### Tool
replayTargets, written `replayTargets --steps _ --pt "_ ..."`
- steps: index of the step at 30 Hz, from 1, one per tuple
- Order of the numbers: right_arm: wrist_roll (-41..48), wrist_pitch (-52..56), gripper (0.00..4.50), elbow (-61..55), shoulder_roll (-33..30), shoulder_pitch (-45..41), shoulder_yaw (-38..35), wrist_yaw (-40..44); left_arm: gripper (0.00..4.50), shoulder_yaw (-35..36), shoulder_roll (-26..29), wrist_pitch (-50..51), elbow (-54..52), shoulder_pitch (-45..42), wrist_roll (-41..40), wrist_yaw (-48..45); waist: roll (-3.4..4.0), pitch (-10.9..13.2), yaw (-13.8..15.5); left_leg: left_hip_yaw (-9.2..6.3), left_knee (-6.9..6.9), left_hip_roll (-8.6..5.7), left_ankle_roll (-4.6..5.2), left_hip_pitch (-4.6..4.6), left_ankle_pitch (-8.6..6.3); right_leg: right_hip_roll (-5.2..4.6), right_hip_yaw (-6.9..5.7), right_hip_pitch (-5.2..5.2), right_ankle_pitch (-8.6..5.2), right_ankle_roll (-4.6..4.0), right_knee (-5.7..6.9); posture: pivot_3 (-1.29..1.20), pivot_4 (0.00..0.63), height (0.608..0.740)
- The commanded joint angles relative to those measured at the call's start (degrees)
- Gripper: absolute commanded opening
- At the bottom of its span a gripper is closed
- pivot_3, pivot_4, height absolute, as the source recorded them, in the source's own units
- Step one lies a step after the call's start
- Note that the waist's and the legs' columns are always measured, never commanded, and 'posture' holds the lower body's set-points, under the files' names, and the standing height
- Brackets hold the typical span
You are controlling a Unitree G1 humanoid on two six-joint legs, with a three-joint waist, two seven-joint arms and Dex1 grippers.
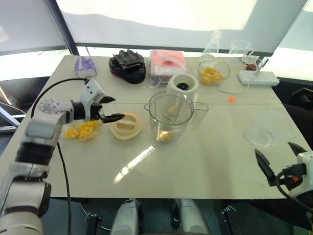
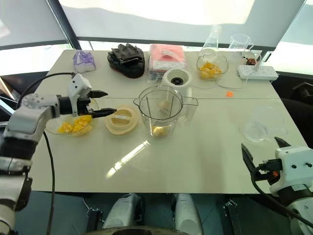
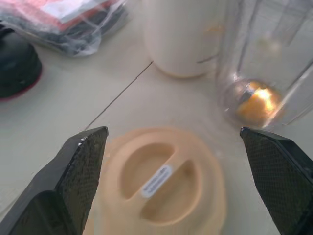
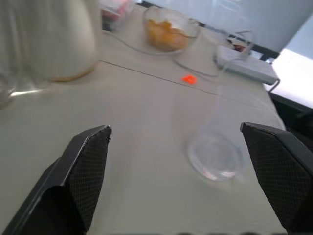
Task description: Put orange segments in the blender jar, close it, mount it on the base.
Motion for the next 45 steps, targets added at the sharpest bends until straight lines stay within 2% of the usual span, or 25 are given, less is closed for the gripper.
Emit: replayTargets --steps 1,5,11,17,20,22,31,34,39,41,45 --pt "6.2 3.7 4.47 -5.2 -1.7 0.8 -1.8 0.8 4.5 -4.5 -2.5 -13.7 14.7 -8.5 8.2 -4.5 -0.03 0.0 0.1 0.02 0.0 -0.02 0.01 -0.06 -0.01 -0.01 0.01 -0.01 0.01 -0.01 -0.06 0.0 0.15 0.74" --pt "9.3 5.5 4.47 -6.0 -4.5 -1.4 0.1 -0.8 4.5 -9.7 -7.1 -27.1 31.6 -17.8 16.9 -6.5 -0.28 0.0 0.2 0.08 0.01 -0.1 0.4 -0.25 -0.24 -0.06 0.02 0.0 0.04 -0.05 -0.31 0.0 0.15 0.74" --pt "20.6 3.9 4.47 -6.0 -12.0 -2.1 4.7 -3.6 4.5 -15.6 -11.2 -37.2 44.5 -25.1 27.2 -7.4 -0.6 0.1 0.1 0.14 0.02 -0.15 0.77 -0.33 -0.45 -0.07 0.04 -0.03 0.06 0.18 -0.42 0.0 0.15 0.74" --pt "27.7 0.7 4.47 -6.0 -18.5 -1.1 9.0 -9.2 4.5 -17.6 -13.4 -37.7 49.3 -27.3 33.2 -6.4 -0.67 0.1 0.2 0.08 0.02 -0.13 0.78 -0.3 -0.46 -0.06 0.01 -0.01 0.03 0.16 -0.36 0.0 0.15 0.74" --pt "31.5 -2.2 4.47 -6.0 -21.4 -3.7 13.2 -12.5 4.5 -16.9 -15.3 -33.7 51.1 -27.7 34.2 -7.1 -0.77 0.0 0.2 0.08 0.06 -0.12 0.78 -0.28 -0.46 -0.07 0.02 0.02 0.01 0.12 -0.35 0.0 0.15 0.74" --pt "31.7 -2.6 4.47 -6.0 -22.6 -5.1 15.4 -14.5 4.5 -16.2 -16.6 -32.9 51.7 -27.8 34.5 -9.0 -0.84 0.0 0.2 0.09 0.15 -0.12 0.78 -0.25 -0.46 -0.08 0.02 0.07 0.02 0.11 -0.32 0.0 0.15 0.74" --pt "28.9 -0.9 4.47 -6.0 -23.7 -10.3 20.5 -19.3 4.5 -17.5 -20.9 -27.3 53.2 -27.5 39.2 -3.8 -0.98 -0.1 0.3 0.06 0.18 -0.13 0.79 -0.16 -0.46 -0.08 0.02 0.19 0.09 0.25 -0.3 0.0 0.15 0.74" --pt "28.2 -0.9 4.5 -6.0 -23.4 -11.0 20.9 -20.5 3.61 -18.0 -21.4 -26.4 53.5 -26.9 40.5 -3.9 -0.99 -0.1 0.2 0.05 0.19 -0.12 0.79 -0.06 -0.46 -0.09 0.02 0.29 0.03 0.14 -0.28 0.0 0.15 0.74" --pt "26.6 -0.4 4.5 -6.0 -22.9 -11.0 20.6 -21.4 1.11 -17.5 -21.8 -25.8 53.6 -26.3 41.6 -3.5 -1.0 -0.1 0.2 0.04 0.2 -0.12 0.79 -0.03 -0.46 -0.08 0.02 0.31 0.03 0.11 -0.23 0.0 0.15 0.74" --pt "26.1 0.0 4.5 -6.0 -22.5 -11.0 20.3 -21.2 0.23 -17.2 -21.9 -25.6 53.6 -26.1 41.7 -2.7 -0.96 -0.3 0.3 0.04 0.21 -0.11 0.79 0.03 -0.46 -0.09 0.02 0.37 0.02 0.11 -0.23 0.0 0.15 0.74" --pt "24.9 1.5 4.5 -5.7 -21.1 -12.1 20.3 -20.5 0.23 -16.0 -21.5 -26.6 53.4 -26.6 41.1 -3.1 -0.98 -0.3 0.2 0.04 0.29 -0.1 0.79 0.03 -0.46 -0.09 0.02 0.4 0.03 0.09 -0.21 0.0 0.15 0.74"
